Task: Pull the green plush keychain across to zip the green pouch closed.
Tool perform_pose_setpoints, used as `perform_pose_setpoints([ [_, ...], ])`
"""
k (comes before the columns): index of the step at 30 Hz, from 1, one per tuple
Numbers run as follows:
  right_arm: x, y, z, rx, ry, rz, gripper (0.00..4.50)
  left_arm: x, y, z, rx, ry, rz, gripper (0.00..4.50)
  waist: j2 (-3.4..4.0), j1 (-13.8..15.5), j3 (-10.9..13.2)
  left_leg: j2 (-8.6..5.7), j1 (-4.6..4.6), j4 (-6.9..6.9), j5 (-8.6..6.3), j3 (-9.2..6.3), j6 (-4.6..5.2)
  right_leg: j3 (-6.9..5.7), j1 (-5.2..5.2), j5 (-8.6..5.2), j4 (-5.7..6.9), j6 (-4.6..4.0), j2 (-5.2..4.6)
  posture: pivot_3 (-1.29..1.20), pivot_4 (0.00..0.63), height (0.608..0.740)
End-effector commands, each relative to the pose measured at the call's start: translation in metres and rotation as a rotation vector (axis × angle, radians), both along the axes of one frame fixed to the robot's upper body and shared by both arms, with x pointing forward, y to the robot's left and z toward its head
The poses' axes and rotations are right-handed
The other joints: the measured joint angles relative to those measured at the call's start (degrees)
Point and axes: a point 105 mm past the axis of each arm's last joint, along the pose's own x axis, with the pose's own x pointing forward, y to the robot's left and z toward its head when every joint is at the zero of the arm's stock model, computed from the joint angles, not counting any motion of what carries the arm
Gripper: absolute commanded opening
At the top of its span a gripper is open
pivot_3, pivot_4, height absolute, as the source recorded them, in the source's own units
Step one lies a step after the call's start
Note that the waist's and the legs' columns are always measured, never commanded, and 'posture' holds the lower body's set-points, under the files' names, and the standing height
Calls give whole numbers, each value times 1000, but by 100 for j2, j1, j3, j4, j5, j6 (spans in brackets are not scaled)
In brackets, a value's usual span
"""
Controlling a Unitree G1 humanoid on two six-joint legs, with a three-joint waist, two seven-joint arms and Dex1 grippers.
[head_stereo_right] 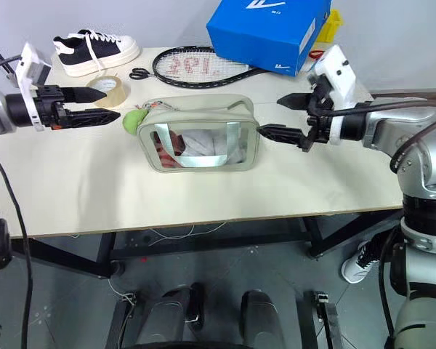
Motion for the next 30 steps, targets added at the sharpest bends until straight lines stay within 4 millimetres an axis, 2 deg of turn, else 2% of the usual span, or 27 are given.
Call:
perform_pose_setpoints([
  [1,-2,0,9,6,-35,2,4500,-3,0,13,-24,-56,2,4480,0,7,0,0,-2,0,0,0,0,-1,-2,0,0,0,0,0,150,740],
  [9,4,0,14,-10,-61,-4,4500,0,-1,16,-26,-83,36,4480,0,1,0,0,-7,1,3,2,3,-5,-6,3,6,5,6,0,150,740],
  [13,12,26,18,-1,-102,59,4500,-4,-9,16,-29,-88,22,4480,0,-35,0,5,-4,8,4,7,4,-7,-6,11,14,20,17,0,150,740],
  [17,36,54,18,-23,-135,86,4500,-13,-19,13,-61,-102,26,4480,1,-43,1,10,1,8,7,10,4,-7,-3,20,22,39,31,0,150,740],
  [20,50,69,7,-97,-142,131,4500,-19,-21,6,-86,-107,61,4480,1,-22,1,10,1,9,8,15,4,-8,-4,22,26,43,43,0,150,740],
  [23,62,74,-10,-194,-150,164,4500,-22,-21,2,-119,-109,100,4480,0,18,2,10,-2,21,9,13,6,-10,0,25,27,51,48,0,150,740],
  [26,66,83,-23,-252,-146,226,4500,-26,-21,-3,-122,-106,120,4480,0,13,2,10,-2,35,8,7,8,-15,14,28,26,55,50,0,150,740],
  [28,68,87,-25,-263,-148,244,3950,-28,-20,-2,-127,-107,131,4500,0,5,2,10,-1,35,8,6,7,-15,14,28,27,56,50,0,150,740],
  [30,72,89,-25,-272,-153,250,3083,-30,-17,-1,-128,-113,148,4500,0,-13,2,10,-1,34,10,7,3,-14,12,28,28,56,51,0,150,740],
])
